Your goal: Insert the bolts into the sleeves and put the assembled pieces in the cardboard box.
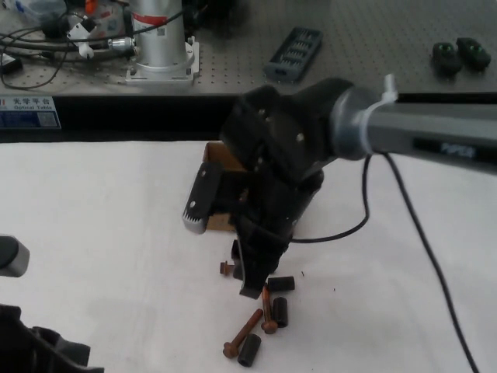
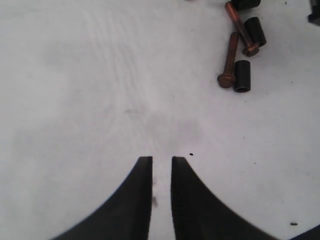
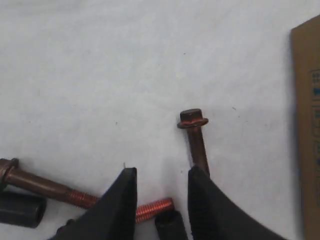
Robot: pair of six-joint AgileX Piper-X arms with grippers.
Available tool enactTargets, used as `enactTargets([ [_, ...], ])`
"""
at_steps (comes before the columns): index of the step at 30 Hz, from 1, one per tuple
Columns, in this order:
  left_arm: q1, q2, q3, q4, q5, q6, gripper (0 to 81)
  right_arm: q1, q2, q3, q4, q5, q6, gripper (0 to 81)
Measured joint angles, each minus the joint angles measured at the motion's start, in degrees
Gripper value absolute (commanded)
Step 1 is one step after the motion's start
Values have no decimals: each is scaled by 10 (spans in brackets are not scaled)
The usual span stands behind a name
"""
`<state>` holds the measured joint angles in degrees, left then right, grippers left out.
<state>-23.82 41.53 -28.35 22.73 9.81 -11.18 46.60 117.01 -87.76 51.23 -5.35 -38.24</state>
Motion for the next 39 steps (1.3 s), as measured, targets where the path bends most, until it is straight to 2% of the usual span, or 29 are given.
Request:
enactTargets([
  [2, 0, -10, 0, 7, -2, 23, 105, 0, 13, -7, 1, 7, -8, 268],
  [19, 0, -50, 0, 41, -2, 33, 105, -6, 87, -64, 5, 39, -51, 267],
  [29, 0, -50, 0, 41, -2, 33, 105, -9, 94, -84, 26, 32, -44, 120],
  [34, 0, -50, 0, 41, -2, 33, 105, -11, 94, -85, 39, 7, -24, 104],
  [39, 0, -50, 0, 59, -2, 33, 105, -12, 94, -86, 60, -13, 33, 102],
])
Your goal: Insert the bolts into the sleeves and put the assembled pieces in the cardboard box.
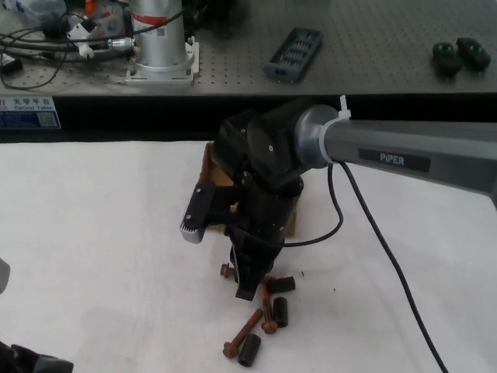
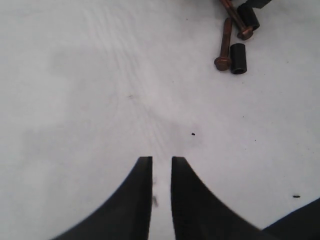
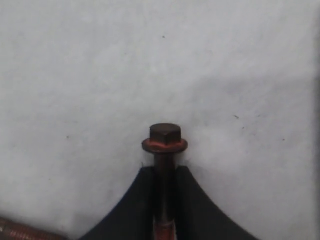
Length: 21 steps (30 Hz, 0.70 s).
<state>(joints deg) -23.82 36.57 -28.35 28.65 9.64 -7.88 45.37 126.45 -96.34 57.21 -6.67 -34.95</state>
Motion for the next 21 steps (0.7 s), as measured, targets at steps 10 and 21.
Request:
enactTargets([
  [10, 0, 0, 0, -4, 39, 30, 105, -3, -46, 1, 3, -54, 91, 37],
  [21, 0, 72, -9, -82, 92, 34, 105, -37, -188, 6, 0, -68, 145, 37],
])
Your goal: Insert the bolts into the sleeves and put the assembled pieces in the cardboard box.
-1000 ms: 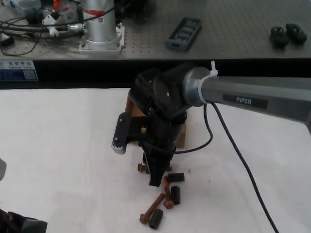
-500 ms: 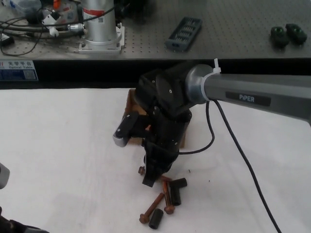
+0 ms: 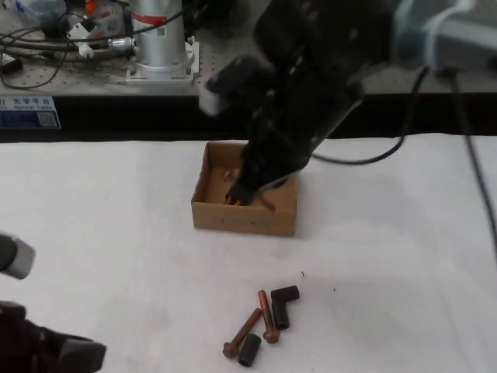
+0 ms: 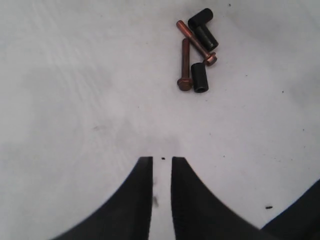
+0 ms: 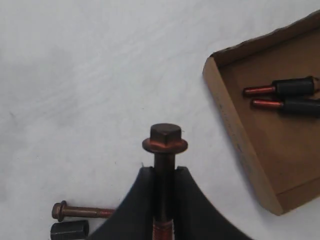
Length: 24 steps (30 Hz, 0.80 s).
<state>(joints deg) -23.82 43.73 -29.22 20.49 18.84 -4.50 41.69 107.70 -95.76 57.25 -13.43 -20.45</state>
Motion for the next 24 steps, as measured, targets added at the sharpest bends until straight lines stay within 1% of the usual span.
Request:
enactTargets([
  [6, -3, 82, -34, -6, 42, 0, 105, -21, -90, 69, 0, 2, 3, 37],
  [10, -19, 124, -72, -11, 50, 4, 105, -43, -161, 166, 1, 4, 16, 37],
  [12, -36, 150, -90, -13, 50, 10, 105, -53, -195, 203, 1, 7, 25, 37],
  [13, -38, 150, -98, -14, 50, 12, 105, -58, -217, 224, -1, 12, 30, 37],
  [14, -48, 163, -100, -14, 50, 12, 105, -67, -259, 240, -1, 15, 34, 37],
  [16, -70, 188, -117, -14, 42, 15, 105, -72, -281, 279, -5, 26, 46, 37],
  [17, -73, 190, -119, -14, 42, 15, 105, -80, -321, 315, -7, 31, 60, 37],
  [19, -95, 215, -135, -15, 31, 16, 105, -84, -345, 333, -9, 33, 68, 37],
  [20, -107, 231, -142, -15, 24, 16, 105, -90, -385, 360, -9, 36, 82, 37],
  [23, -134, 280, -163, -15, 8, 16, 105, -97, -448, 398, -9, 39, 104, 37],
  [24, -142, 297, -170, -20, 4, 16, 105, -98, -489, 422, -9, 41, 122, 37],
])
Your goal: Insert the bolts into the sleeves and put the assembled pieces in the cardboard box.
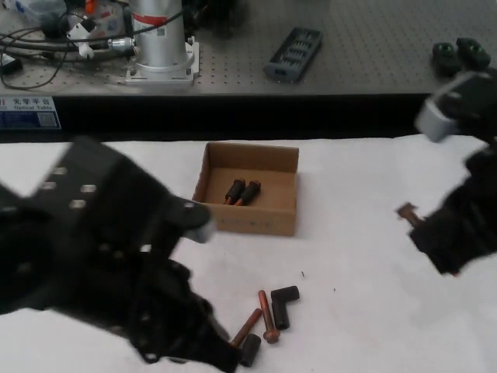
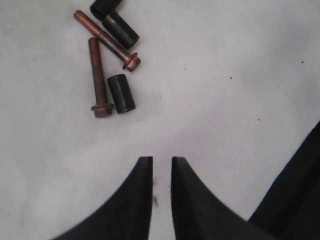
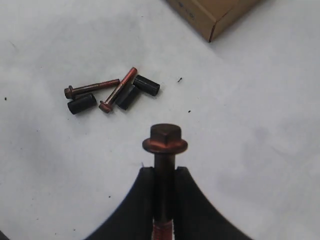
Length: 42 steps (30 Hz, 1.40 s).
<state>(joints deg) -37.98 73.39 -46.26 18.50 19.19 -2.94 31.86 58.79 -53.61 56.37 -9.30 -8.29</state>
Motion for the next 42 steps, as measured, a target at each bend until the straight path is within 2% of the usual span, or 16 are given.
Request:
enactTargets([
  [7, -23, 88, -60, -28, -30, 0, 105, -1, -134, 51, 18, 15, 59, 37],
  [15, -25, 175, -107, -21, -66, -20, 109, -1, -186, 67, 74, 48, 83, 37],
  [18, -26, 194, -109, -19, -85, -30, 149, -1, -191, 67, 78, 48, 86, 37],
  [21, -31, 208, -109, -13, -92, -33, 246, -1, -194, 67, 82, 48, 86, 37],
  [23, -36, 215, -109, -9, -92, -38, 281, -1, -194, 67, 81, 48, 88, 37],
  [29, -45, 223, -109, -17, -92, -46, 256, -1, -194, 67, 81, 48, 91, 37],
  [42, -47, 247, -113, -41, -92, -49, 255, -1, -194, 67, 81, 48, 91, 37],
])
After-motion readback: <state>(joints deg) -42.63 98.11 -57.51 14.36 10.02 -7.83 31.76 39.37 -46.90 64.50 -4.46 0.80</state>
